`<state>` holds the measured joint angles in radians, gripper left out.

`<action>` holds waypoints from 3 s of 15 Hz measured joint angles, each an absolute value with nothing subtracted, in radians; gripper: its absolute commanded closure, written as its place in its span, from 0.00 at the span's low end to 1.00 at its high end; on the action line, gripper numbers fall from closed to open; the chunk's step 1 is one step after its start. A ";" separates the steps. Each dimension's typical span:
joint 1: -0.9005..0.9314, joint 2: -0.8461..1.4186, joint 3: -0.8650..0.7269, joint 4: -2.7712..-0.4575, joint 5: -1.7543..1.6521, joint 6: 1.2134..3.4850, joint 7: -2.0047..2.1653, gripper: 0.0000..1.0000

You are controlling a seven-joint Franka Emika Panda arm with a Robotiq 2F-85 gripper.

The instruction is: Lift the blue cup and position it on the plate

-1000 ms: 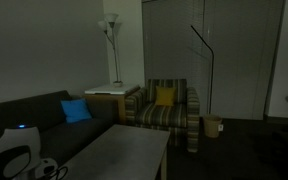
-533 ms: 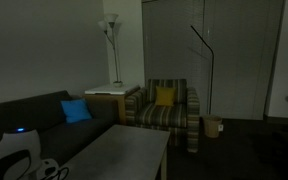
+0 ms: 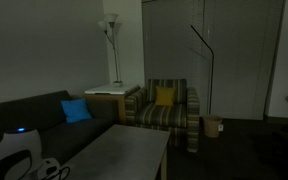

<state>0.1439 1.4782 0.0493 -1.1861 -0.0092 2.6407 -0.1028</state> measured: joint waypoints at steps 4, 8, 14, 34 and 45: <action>0.132 1.478 0.049 -1.198 -0.009 2.641 -0.103 0.18; 0.125 1.478 0.049 -1.207 -0.009 2.641 -0.103 0.39; 0.124 1.478 0.049 -1.211 -0.009 2.641 -0.104 0.54; 0.134 1.475 0.049 -1.205 -0.035 2.641 -0.127 1.00; 0.148 1.475 0.047 -1.197 -0.063 2.643 -0.143 0.97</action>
